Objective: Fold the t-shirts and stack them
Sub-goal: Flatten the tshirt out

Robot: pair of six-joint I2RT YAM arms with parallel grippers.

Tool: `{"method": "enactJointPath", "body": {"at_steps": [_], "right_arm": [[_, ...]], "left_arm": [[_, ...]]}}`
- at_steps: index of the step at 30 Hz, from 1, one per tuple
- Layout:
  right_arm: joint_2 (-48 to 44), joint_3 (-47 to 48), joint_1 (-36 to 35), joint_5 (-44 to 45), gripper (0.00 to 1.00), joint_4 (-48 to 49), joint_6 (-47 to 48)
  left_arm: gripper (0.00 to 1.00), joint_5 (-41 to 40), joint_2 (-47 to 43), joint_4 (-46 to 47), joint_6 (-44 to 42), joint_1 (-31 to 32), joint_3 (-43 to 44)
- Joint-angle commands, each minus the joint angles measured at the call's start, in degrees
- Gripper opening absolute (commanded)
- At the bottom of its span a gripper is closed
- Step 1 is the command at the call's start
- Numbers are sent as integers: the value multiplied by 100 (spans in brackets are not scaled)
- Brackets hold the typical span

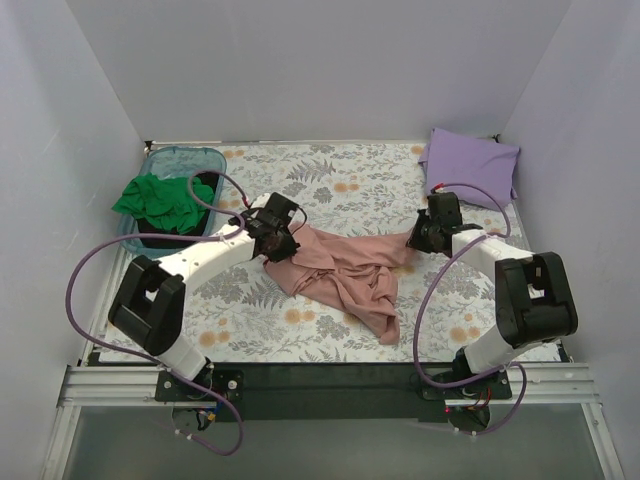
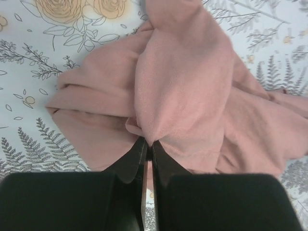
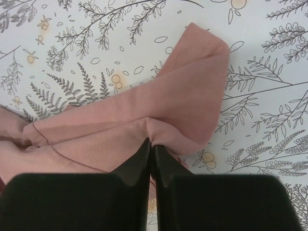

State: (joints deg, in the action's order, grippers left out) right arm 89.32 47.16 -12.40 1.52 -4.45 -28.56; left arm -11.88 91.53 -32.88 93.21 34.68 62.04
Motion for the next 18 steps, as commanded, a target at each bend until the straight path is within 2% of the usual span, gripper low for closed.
{"method": "enactJointPath", "body": {"at_steps": [1, 2, 6, 10, 13, 18], "right_arm": [[-230, 259, -8, -108, 8, 251, 147], [-448, 259, -8, -291, 1, 234, 192], [-1213, 154, -8, -564, 1, 181, 333], [-2399, 180, -8, -504, 1, -248, 465], [-3811, 548, -16, -320, 1, -784, 588], [-5107, 1872, -8, 164, 1, -1743, 825]], "left_arm": [[0, -323, -836, 1, -48, 22, 45], [0, -332, -995, 123, -92, 22, -86], [0, -420, -1961, 300, -154, 30, -455], [0, -421, -2919, 160, -215, 57, -377], [0, -359, -3763, -7, -198, 74, -97], [0, -359, -4975, -262, -242, 92, 597]]}}
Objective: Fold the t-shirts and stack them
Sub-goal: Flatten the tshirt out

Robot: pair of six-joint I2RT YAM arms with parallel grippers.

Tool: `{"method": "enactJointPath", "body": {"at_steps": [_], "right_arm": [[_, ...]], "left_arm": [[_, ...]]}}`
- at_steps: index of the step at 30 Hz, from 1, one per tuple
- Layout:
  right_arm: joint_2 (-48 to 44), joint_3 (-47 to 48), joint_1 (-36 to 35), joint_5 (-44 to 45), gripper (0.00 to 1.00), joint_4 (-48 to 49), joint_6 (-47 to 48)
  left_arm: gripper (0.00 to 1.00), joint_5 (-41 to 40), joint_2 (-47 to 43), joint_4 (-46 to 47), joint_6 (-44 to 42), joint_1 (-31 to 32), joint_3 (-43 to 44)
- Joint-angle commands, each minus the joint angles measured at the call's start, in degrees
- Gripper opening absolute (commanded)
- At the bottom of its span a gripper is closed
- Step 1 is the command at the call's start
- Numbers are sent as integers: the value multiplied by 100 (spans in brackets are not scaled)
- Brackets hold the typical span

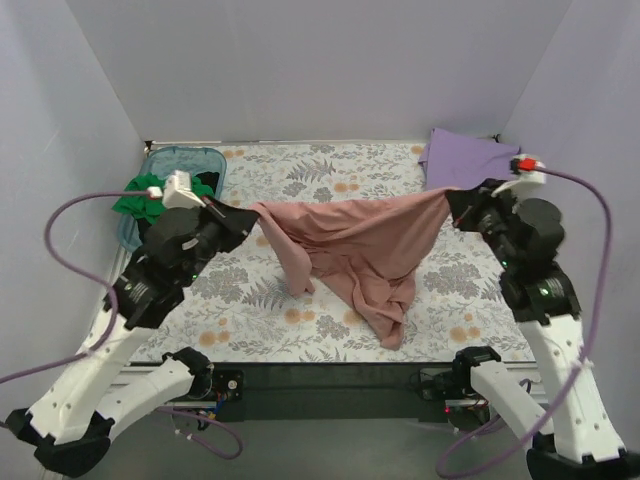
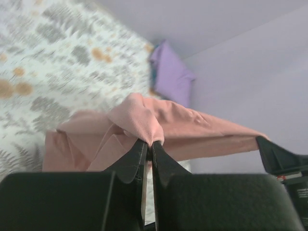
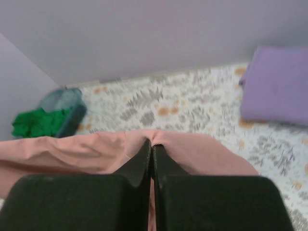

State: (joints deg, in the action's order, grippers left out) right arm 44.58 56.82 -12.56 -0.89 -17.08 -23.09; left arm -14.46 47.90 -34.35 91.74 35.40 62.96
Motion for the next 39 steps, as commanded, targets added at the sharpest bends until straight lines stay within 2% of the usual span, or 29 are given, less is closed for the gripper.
{"method": "enactJointPath", "body": {"at_steps": [1, 6, 13, 16, 18, 20, 21, 23, 25, 27, 28, 30, 31, 32, 33, 34, 35, 36, 37, 38, 39], "right_arm": [[-878, 1119, 8, 414, 1, -593, 296], [-1197, 2429, -1, 282, 1, -1165, 446], [-803, 4229, -1, 132, 1, -1596, 595], [-565, 4530, -1, 193, 1, -1579, 692], [-416, 4645, -1, 526, 1, -1579, 762], [-161, 4524, -1, 642, 1, -1509, 850], [-82, 4409, -1, 781, 1, -1465, 876], [191, 4059, 8, 897, 1, -1229, 911], [488, 3321, -1, 1090, 1, -965, 929], [735, 2515, 16, 1309, 1, -333, 929], [1006, 2275, 8, 1371, 1, 165, 955], [1333, 1827, 8, 1259, 1, 721, 1034], [1717, 1502, 8, 1179, 1, 985, 1087], [1947, 1334, 16, 1100, 1, 1509, 1253], [2193, 1184, 25, 995, 1, 1837, 1315], [2744, 1069, 34, 959, 1, 2214, 1377], [3062, 1147, 43, 880, 7, 2227, 1491], [3379, 1269, 60, 714, 15, 2131, 1535], [3904, 1444, 52, 582, 29, 1869, 1597], [4118, 1707, 52, 485, 97, 1745, 1641], [4277, 1858, 52, 458, 98, 1543, 1641]], "left_arm": [[0, -110, -737, -125, -130, 20, 620], [0, -57, -1239, -309, -236, 11, 1550], [0, 74, -1442, -265, -324, 11, 2369], [0, 92, -1319, -309, -359, 11, 2580], [0, -205, -1143, -423, -280, 11, 2616], [0, -565, -890, -563, -149, 11, 2581], [0, -1080, -775, -651, -70, 11, 2538], [0, -1566, -485, -757, 62, 11, 2310], [0, -2260, 120, -679, 150, 11, 2107], [0, -2709, 700, -1020, 465, 2, 2071], [0, -3120, 1451, -1187, 641, -24, 2071], [0, -2916, 2228, -1513, 854, -549, 2028], [1, -2426, 2876, -1487, 836, -795, 2001], [6, -2160, 3257, -1339, 767, -1215, 1984], [16, -2010, 3565, -1233, 653, -1359, 2027], [47, -1878, 4204, -1189, 504, -1438, 2140], [66, -1763, 4471, -1066, 337, -1552, 2281], [76, -1684, 4735, -1117, 205, -1597, 2656], [81, -1631, 5007, -1248, 195, -1615, 2878], [82, -1622, 5367, -1528, 116, -1641, 3080], [82, -1648, 5501, -1688, 142, -1641, 3265]]}}
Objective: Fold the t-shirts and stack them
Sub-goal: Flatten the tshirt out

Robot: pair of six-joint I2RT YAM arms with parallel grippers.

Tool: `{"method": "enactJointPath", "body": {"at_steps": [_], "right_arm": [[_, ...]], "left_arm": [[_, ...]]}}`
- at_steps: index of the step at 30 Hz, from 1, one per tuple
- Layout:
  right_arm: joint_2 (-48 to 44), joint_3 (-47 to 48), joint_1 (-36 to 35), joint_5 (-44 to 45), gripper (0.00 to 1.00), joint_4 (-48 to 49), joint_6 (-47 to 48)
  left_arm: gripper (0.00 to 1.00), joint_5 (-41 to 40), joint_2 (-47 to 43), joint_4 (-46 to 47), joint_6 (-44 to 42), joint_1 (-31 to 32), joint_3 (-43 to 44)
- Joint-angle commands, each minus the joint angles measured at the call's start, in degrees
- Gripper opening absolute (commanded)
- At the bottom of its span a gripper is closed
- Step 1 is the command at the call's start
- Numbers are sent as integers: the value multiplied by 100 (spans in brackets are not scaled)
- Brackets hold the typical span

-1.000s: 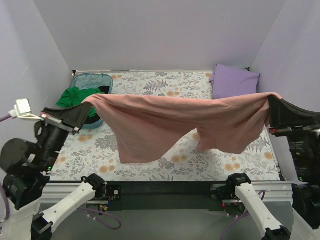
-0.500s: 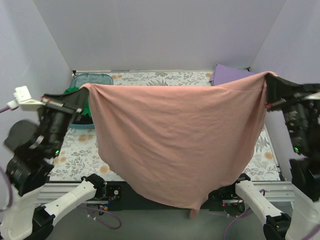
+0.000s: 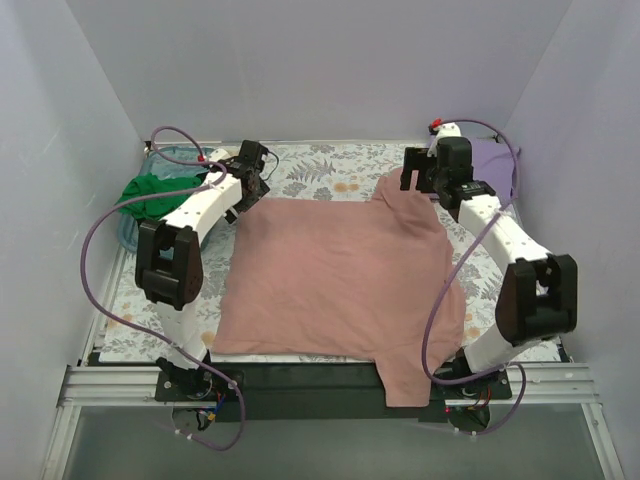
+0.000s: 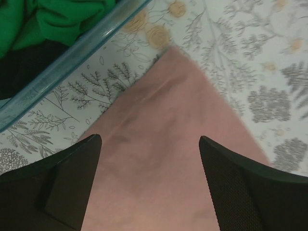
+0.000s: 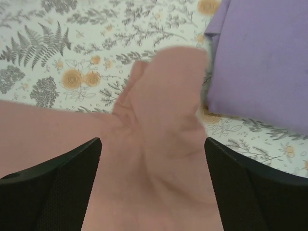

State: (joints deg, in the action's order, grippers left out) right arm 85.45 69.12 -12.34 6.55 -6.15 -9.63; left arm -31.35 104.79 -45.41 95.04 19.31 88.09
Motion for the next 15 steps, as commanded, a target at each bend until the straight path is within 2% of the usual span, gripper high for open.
{"method": "enactJointPath", "body": {"at_steps": [1, 4, 7, 11, 15], "right_arm": [[391, 724, 30, -285, 98, 144, 286], [246, 647, 30, -382, 98, -122, 119], [-324, -2, 21, -523, 98, -149, -108], [-1064, -811, 12, -611, 99, -298, -399], [-1802, -1707, -23, -892, 98, -439, -645]], "left_arm": [[82, 42, -118, -688, -171, -33, 910], [83, 129, -222, -733, -188, -24, 589], [83, 594, -801, -312, -293, -33, -79], [83, 1078, -1584, 312, -408, -24, -1432], [84, 1114, -2330, 208, -303, 11, -2172]]}}
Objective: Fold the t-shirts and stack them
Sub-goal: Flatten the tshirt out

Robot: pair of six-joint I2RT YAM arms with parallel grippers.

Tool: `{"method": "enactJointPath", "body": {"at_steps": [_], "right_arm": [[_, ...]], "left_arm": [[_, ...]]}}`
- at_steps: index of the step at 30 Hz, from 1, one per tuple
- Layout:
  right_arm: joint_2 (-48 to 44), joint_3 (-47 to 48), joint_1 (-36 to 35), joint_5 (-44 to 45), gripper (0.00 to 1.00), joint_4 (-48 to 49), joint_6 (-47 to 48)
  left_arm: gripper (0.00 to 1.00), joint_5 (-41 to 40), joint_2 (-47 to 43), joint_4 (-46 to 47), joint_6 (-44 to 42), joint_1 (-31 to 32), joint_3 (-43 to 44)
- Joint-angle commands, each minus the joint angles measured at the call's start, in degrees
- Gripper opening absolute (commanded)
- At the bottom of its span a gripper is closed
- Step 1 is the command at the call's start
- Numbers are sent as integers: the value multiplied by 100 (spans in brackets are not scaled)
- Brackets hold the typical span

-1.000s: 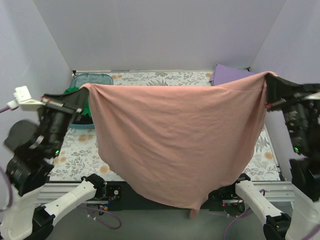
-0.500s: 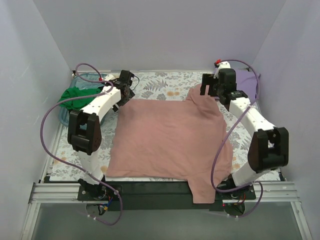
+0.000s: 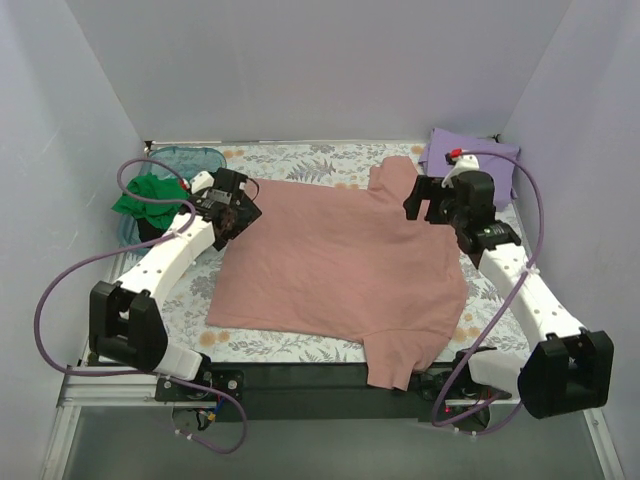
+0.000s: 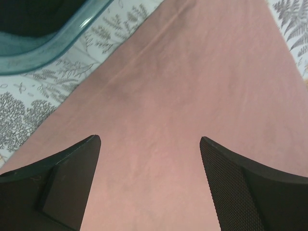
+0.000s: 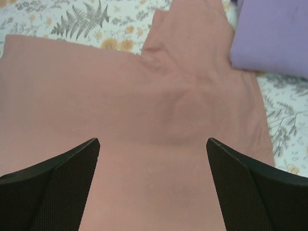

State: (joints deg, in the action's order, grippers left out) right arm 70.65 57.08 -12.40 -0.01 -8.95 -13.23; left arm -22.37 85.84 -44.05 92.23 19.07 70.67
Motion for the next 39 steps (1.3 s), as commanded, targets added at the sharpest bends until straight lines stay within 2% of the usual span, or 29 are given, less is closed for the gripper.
{"method": "enactJointPath", "body": {"at_steps": [1, 6, 10, 17, 22, 32, 39], "right_arm": [[-533, -818, -16, -210, 98, -203, -363], [-764, -1366, -16, 131, 98, -327, -566], [-195, -1253, 19, 616, 98, -371, -522], [1282, -146, 177, 792, 98, -283, -250], [2469, 872, 177, 669, 98, -169, -74], [4561, 2764, 194, 151, 98, -169, -259], [5713, 3862, 186, 36, 99, -414, -224]], "left_arm": [[84, 233, -802, 98, 49, 35, -623], [84, 479, -1684, 327, 50, 44, -1467], [85, 330, -1948, 284, 207, 44, -1855], [86, -83, -1641, -472, 1095, 44, -1969], [85, 101, -1606, -429, 1368, 35, -2110], [86, -57, -2325, -1158, 2431, 44, -2646], [86, -31, -2713, -1307, 2713, 35, -3112]]}}
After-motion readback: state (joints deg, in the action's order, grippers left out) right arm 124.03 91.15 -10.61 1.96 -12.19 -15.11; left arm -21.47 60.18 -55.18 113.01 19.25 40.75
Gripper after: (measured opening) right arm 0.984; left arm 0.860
